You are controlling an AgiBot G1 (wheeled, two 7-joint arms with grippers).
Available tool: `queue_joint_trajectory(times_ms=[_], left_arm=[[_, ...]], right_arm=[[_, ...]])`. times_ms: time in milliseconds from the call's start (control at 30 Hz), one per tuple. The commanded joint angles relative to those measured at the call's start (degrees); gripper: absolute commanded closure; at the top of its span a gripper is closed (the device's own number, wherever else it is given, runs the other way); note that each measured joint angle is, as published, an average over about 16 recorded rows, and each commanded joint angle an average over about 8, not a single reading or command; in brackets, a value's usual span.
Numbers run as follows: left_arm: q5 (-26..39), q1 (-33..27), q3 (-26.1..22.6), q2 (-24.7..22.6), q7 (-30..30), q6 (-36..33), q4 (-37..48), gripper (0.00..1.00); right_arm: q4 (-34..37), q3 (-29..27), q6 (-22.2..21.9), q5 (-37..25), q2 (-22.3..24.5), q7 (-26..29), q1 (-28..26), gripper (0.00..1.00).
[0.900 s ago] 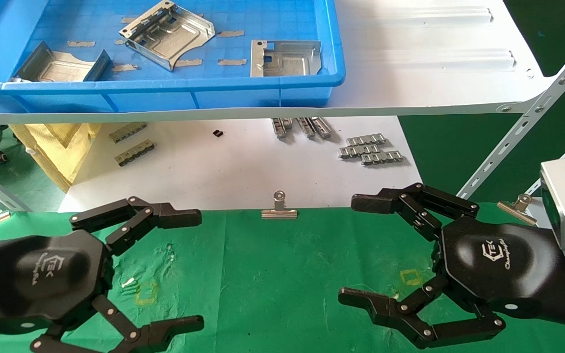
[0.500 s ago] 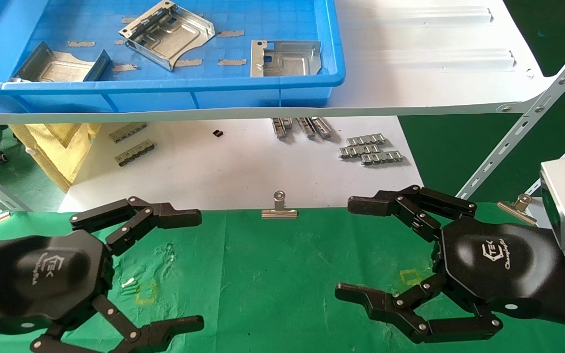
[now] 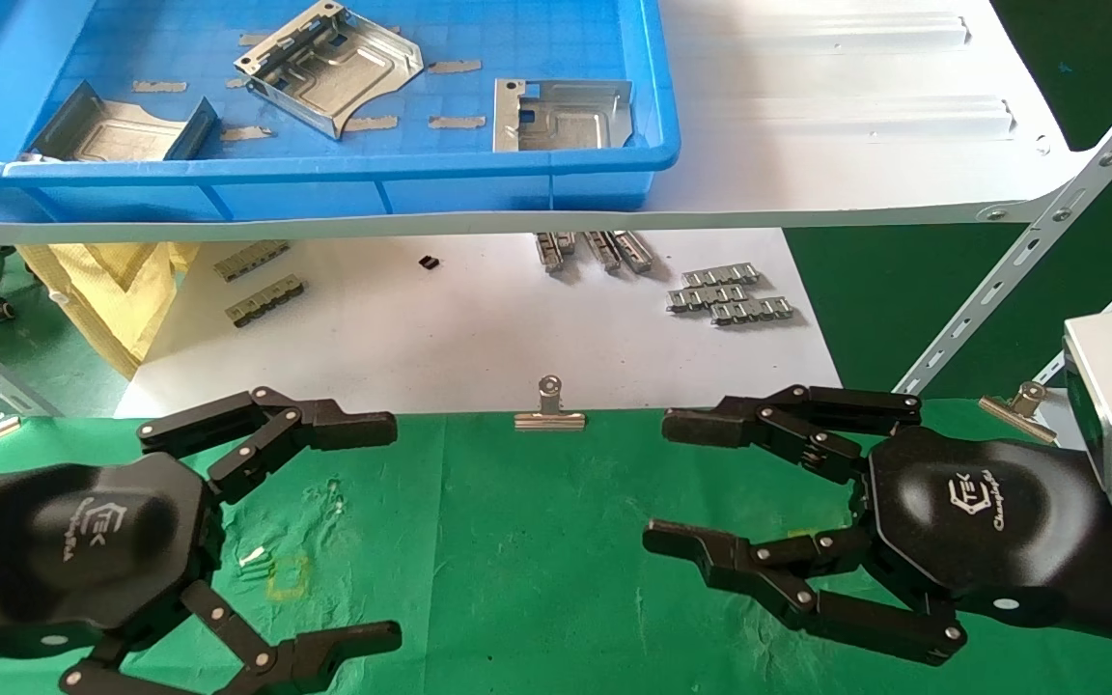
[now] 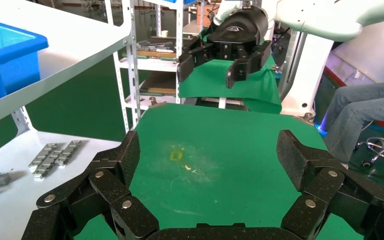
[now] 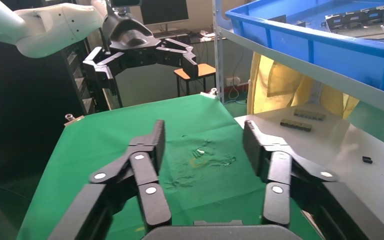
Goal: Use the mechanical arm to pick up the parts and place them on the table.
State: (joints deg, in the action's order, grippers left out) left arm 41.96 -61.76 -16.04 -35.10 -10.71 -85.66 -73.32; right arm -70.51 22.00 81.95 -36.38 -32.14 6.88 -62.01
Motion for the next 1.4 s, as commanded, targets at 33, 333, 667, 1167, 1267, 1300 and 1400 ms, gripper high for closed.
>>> queue_joint_trajectory(times_ms=[33,333,667,1167,1267,1300,1400], left_arm=[[0.0,0.0,0.0,0.0,0.0,0.0,0.0,0.0],[0.0,0.0,0.0,0.0,0.0,0.0,0.0,0.0],[0.0,0.0,0.0,0.0,0.0,0.0,0.0,0.0],[-0.26,-1.44,0.29,-0.3,-0.35,0.42,-0.72,0.0],[0.37,-4.58,0.38,-0.92,-1.58,1.95,-1.2,0.0],[0.99,-6.14,0.28,-1.29,-2.15,2.73,-1.17,0.0],[4.25,-12.18,-0.77,-3.19,-4.07,5.45,0.72,0.0]], right_arm=[[0.0,0.0,0.0,0.0,0.0,0.0,0.0,1.0],[0.0,0.0,0.0,0.0,0.0,0.0,0.0,1.0],[0.0,0.0,0.0,0.0,0.0,0.0,0.0,1.0],[0.0,0.0,0.0,0.0,0.0,0.0,0.0,1.0],[0.0,0.0,0.0,0.0,0.0,0.0,0.0,1.0],[0.0,0.0,0.0,0.0,0.0,0.0,0.0,1.0],[0.0,0.0,0.0,0.0,0.0,0.0,0.0,1.0]])
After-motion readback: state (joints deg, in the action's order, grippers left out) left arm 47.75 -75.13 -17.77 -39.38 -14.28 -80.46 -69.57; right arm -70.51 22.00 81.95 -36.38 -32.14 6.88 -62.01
